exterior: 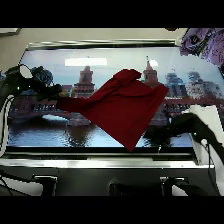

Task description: Fold the clothes and pants, and hang the long-sleeved shirts on hangers.

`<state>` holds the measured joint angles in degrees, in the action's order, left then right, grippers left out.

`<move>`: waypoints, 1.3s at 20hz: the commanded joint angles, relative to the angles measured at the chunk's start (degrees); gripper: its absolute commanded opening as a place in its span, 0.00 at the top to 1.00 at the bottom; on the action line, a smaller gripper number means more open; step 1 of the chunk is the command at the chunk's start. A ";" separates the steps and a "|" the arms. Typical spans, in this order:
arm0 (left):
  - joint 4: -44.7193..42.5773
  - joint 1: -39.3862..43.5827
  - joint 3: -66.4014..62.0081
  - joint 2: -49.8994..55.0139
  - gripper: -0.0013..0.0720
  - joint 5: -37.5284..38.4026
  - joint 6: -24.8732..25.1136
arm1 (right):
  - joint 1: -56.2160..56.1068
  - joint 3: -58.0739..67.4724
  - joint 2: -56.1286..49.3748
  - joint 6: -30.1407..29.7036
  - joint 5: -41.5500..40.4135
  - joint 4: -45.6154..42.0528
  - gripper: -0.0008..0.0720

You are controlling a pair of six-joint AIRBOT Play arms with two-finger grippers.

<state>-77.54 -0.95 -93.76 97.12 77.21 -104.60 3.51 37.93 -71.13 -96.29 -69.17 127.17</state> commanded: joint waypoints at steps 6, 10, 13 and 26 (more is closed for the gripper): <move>-0.04 0.02 0.00 0.04 0.95 -0.09 0.02 | -18.62 -4.61 0.50 7.21 17.97 3.19 0.32; -0.04 0.02 0.00 0.04 0.95 -0.07 0.02 | -20.31 -4.50 -1.62 10.82 22.91 4.44 0.73; -0.02 0.02 -0.04 -0.48 0.95 -0.13 0.09 | -20.06 0.07 -0.09 10.12 23.17 2.01 0.95; -2.38 -8.24 -24.30 -31.56 0.95 -4.37 5.57 | -20.13 74.34 12.20 22.84 -0.02 -37.48 0.95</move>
<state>-77.82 -6.96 -115.13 75.50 73.71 -99.46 -16.56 97.86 -62.96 -74.46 -62.17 94.63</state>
